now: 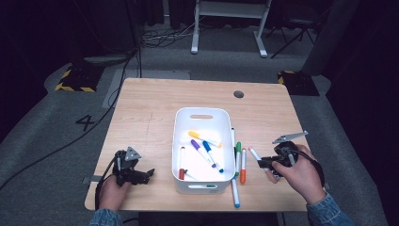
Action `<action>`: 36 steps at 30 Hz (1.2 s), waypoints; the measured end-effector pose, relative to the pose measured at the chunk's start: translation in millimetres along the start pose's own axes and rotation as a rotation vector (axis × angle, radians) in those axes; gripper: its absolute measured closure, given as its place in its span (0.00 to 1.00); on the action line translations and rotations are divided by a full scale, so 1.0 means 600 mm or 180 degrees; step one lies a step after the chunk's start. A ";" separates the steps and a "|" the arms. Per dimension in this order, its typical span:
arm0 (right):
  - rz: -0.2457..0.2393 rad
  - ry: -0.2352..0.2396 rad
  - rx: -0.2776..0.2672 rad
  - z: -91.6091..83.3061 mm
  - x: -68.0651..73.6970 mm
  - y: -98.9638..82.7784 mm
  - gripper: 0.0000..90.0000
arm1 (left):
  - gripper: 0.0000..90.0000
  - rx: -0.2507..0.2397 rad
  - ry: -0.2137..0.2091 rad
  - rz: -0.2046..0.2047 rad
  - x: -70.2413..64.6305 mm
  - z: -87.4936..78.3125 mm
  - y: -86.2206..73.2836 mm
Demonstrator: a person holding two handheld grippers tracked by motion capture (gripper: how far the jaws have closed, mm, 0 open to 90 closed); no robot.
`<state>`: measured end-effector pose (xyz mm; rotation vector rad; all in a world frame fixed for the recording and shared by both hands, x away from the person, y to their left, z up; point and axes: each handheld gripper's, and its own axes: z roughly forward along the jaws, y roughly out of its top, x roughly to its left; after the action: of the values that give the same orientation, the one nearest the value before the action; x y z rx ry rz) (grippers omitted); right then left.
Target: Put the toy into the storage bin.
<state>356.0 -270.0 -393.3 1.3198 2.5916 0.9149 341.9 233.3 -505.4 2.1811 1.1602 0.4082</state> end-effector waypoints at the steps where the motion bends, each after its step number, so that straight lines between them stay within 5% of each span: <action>1: -0.0018 0.0006 -0.0016 -0.003 0.002 0.003 0.85 | 0.00 0.0000 0.0000 0.0001 0.000 0.000 0.000; 16: -0.0184 0.0199 -0.0221 -0.039 0.033 0.042 0.85 | 0.00 0.0004 -0.0007 0.0005 0.000 0.000 0.000; 36: -0.0591 0.0493 -0.0248 -0.022 0.107 0.128 0.85 | 0.00 -0.0005 -0.0017 0.0010 -0.002 -0.004 -0.006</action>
<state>365.7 -193.2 -328.9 1.0061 2.7038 1.1114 337.8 234.8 -505.7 2.1817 1.1532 0.4045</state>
